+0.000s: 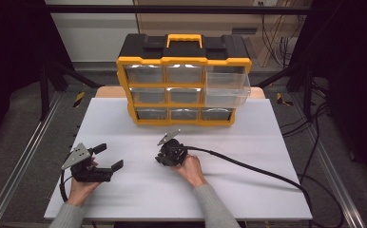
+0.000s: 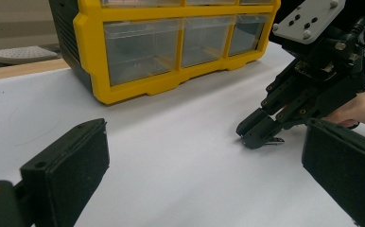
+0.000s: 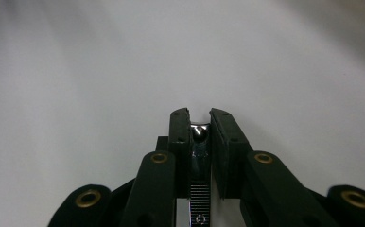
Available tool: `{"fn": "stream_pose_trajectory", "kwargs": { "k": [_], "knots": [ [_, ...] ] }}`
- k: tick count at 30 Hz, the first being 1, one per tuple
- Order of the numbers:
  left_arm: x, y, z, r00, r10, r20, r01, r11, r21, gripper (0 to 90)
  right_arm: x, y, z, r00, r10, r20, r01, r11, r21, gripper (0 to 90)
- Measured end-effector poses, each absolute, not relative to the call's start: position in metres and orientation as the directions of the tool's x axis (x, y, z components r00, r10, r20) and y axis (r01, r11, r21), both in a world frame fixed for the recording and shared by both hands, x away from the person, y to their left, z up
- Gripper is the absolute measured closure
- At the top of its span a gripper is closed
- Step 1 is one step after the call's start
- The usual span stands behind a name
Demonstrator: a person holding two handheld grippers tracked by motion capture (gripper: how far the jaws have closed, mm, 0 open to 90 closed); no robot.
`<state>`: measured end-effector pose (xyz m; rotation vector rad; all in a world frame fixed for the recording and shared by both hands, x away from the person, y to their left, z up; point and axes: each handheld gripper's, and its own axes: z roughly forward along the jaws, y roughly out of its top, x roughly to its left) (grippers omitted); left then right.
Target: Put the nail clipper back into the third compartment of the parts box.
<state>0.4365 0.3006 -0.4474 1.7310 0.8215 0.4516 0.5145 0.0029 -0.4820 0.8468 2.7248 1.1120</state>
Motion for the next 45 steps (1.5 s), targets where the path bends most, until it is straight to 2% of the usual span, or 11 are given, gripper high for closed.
{"fn": "stream_pose_trajectory", "kwargs": {
  "k": [10,45],
  "knots": [
    [0.436,0.301,-0.447,0.684,0.722,-0.103,0.297,-0.147,0.943,1.3,0.515,0.001,-0.475,-0.840,0.524,0.140,0.471,0.577,0.667,79.8],
    [0.436,0.301,-0.447,0.682,0.724,-0.101,0.297,-0.148,0.943,1.3,0.499,-0.016,-0.422,-0.855,0.509,0.101,0.404,0.532,0.744,79.9]
  ]
}}
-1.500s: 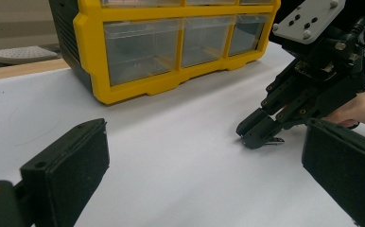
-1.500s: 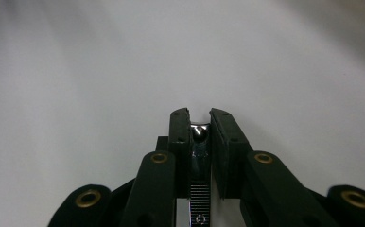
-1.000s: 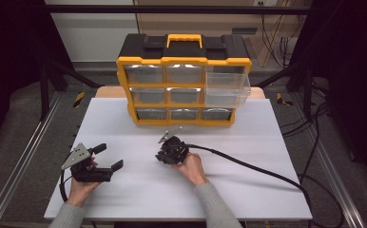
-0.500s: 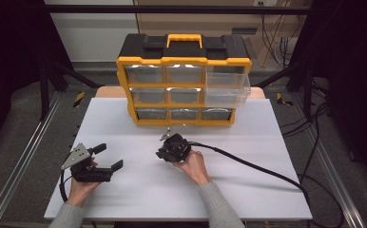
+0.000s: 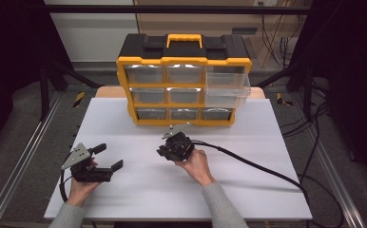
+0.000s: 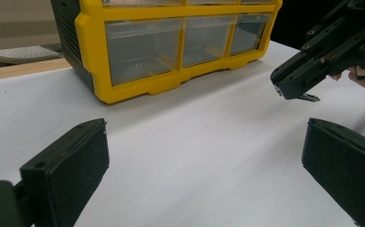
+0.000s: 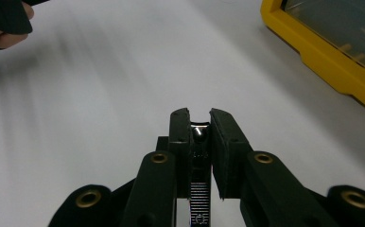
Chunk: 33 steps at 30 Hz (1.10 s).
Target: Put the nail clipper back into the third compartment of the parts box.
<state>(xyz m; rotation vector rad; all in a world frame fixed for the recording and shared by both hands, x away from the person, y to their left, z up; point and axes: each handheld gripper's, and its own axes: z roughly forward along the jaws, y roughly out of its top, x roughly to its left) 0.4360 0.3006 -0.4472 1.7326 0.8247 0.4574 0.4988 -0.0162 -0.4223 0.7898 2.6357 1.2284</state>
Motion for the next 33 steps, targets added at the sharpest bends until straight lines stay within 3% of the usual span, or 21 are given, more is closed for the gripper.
{"fn": "stream_pose_trajectory", "kwargs": {
  "k": [33],
  "knots": [
    [0.437,0.300,-0.448,0.680,0.726,-0.103,0.303,-0.150,0.941,1.2,0.473,-0.049,-0.363,-0.858,0.511,0.037,0.316,0.471,0.824,79.8]
  ]
}}
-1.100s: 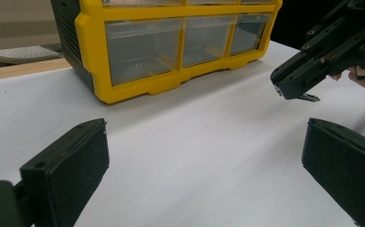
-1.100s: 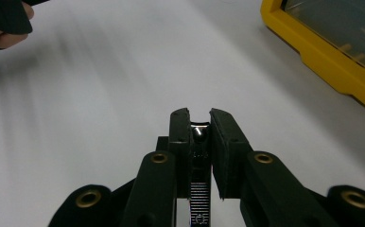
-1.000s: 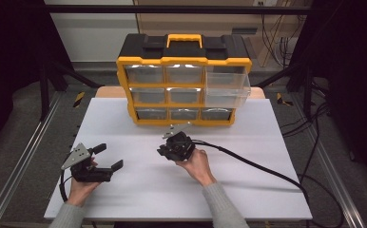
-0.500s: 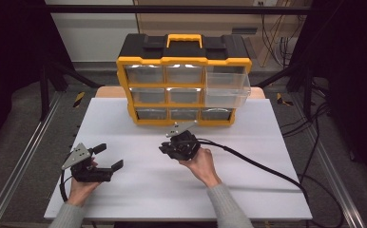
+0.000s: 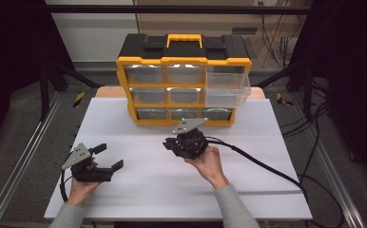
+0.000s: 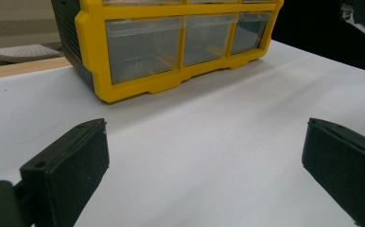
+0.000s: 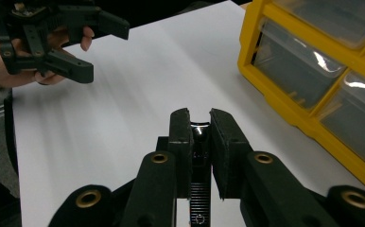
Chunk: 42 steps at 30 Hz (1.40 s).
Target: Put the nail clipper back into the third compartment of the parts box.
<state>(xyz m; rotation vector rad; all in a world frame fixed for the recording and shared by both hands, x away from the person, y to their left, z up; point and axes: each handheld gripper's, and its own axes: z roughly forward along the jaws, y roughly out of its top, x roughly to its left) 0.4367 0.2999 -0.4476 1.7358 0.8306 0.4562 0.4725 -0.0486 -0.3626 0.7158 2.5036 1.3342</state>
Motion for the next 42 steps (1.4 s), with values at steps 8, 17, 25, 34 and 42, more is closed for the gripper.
{"fn": "stream_pose_trajectory", "kwargs": {
  "k": [8,17,25,34,42],
  "knots": [
    [0.437,0.300,-0.447,0.679,0.727,-0.104,0.303,-0.148,0.941,1.2,0.469,-0.060,-0.346,-0.851,0.524,0.029,0.300,0.441,0.846,79.8],
    [0.436,0.300,-0.447,0.680,0.726,-0.103,0.301,-0.148,0.942,1.2,0.463,-0.072,-0.331,-0.844,0.537,0.019,0.285,0.418,0.863,79.8],
    [0.436,0.300,-0.447,0.681,0.725,-0.104,0.301,-0.147,0.942,1.3,0.459,-0.084,-0.316,-0.835,0.550,0.011,0.273,0.395,0.877,79.9],
    [0.436,0.300,-0.447,0.681,0.725,-0.102,0.300,-0.149,0.942,1.2,0.455,-0.098,-0.300,-0.824,0.566,0.003,0.255,0.368,0.894,79.8],
    [0.436,0.300,-0.448,0.681,0.725,-0.102,0.301,-0.150,0.942,1.2,0.453,-0.111,-0.283,-0.812,0.583,-0.013,0.238,0.352,0.905,79.8]
  ]
}}
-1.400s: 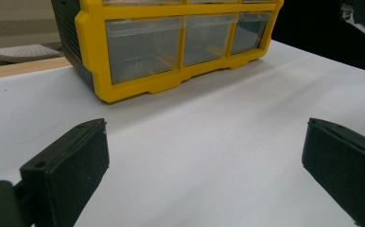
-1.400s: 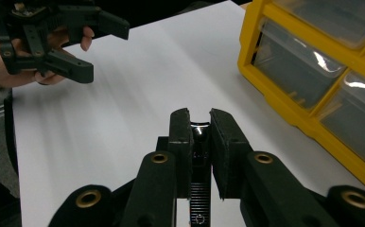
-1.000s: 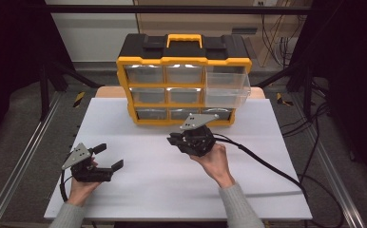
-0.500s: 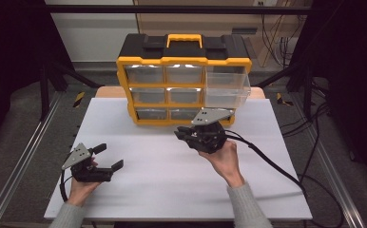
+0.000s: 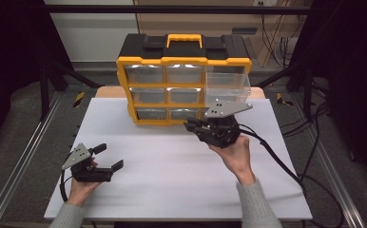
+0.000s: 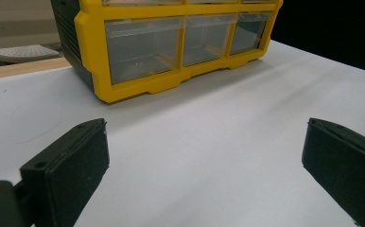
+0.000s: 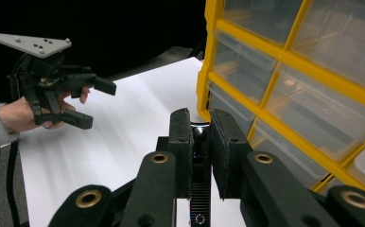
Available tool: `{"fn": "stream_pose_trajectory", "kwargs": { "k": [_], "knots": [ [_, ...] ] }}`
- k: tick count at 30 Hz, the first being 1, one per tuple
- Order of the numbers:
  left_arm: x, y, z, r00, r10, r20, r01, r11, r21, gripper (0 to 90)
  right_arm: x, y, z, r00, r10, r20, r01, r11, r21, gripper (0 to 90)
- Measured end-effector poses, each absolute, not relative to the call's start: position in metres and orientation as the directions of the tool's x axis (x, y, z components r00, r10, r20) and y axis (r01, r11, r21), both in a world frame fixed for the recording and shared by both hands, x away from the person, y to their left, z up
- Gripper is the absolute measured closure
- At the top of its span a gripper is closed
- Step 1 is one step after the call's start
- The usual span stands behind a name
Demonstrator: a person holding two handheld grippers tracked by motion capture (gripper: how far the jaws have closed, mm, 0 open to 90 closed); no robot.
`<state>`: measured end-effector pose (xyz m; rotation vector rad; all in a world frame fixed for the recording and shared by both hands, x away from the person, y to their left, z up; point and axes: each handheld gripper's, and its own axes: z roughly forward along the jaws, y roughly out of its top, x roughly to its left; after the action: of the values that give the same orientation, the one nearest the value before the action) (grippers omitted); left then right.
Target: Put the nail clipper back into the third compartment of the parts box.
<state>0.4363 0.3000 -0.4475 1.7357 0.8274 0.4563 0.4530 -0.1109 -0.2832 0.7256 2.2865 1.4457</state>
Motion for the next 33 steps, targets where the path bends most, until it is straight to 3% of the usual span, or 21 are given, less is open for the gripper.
{"fn": "stream_pose_trajectory", "kwargs": {
  "k": [33],
  "knots": [
    [0.436,0.300,-0.448,0.681,0.725,-0.102,0.300,-0.151,0.942,1.3,0.454,-0.144,-0.223,-0.757,0.652,-0.055,0.187,0.297,0.937,79.8]
  ]
}}
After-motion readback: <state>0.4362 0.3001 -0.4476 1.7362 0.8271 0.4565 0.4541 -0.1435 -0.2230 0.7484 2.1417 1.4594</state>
